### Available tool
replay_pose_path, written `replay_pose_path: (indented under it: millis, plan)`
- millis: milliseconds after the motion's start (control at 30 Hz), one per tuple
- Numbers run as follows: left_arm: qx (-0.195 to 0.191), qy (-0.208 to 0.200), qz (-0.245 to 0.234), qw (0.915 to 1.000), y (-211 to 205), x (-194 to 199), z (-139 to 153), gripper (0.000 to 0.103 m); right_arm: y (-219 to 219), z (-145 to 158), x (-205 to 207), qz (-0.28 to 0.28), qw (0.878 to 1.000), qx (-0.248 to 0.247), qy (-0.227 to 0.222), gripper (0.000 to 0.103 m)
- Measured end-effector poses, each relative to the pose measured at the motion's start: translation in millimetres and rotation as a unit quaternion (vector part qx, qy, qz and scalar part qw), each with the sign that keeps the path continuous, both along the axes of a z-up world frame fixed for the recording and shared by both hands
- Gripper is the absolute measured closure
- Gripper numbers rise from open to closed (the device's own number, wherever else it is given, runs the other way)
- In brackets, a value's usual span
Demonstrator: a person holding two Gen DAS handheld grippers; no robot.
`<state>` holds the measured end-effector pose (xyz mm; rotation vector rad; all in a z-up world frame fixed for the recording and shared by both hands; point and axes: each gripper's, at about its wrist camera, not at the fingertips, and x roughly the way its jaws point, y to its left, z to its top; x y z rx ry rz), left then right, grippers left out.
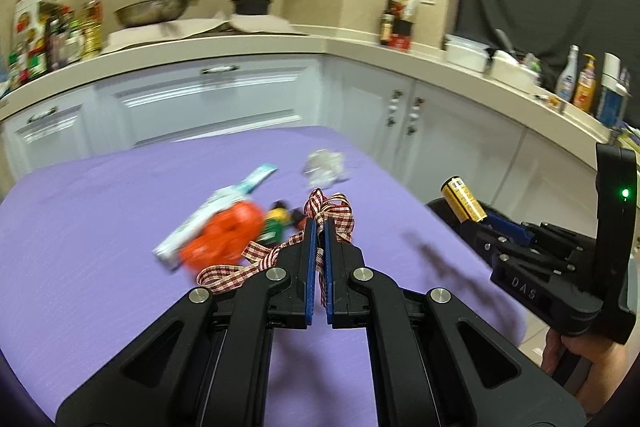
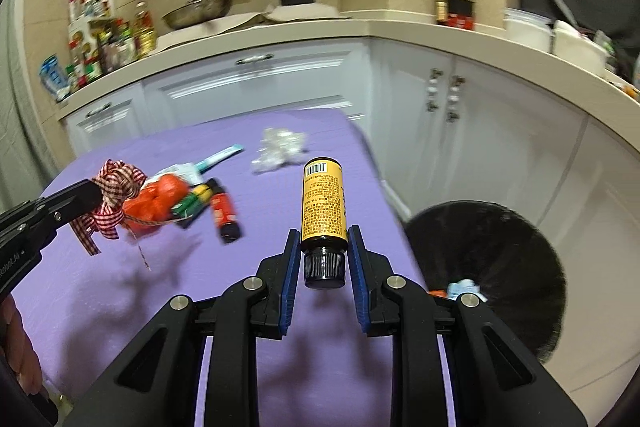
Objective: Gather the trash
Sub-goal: 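Carry the ribbon and yellow bottle over the black bin and open both tools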
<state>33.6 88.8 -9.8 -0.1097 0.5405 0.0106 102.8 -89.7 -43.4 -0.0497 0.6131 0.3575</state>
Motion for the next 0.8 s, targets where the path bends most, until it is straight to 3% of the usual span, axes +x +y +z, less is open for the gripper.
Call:
replay_pose_path:
  millis: [533, 800]
  plan:
    - [0.026, -0.026, -0.118, 0.9923, -119.7, 65.3, 13.7, 0.099, -112.3, 5.8, 14.3, -0.124, 0.992, 0.017, -0.014, 0.078]
    - [0.04, -0.009, -0.157, 0.9867, -167.8, 105.6, 0.9, 0.099, -141.6, -6.6, 28.0, -0.155, 0.988, 0.024, -0.005, 0.078]
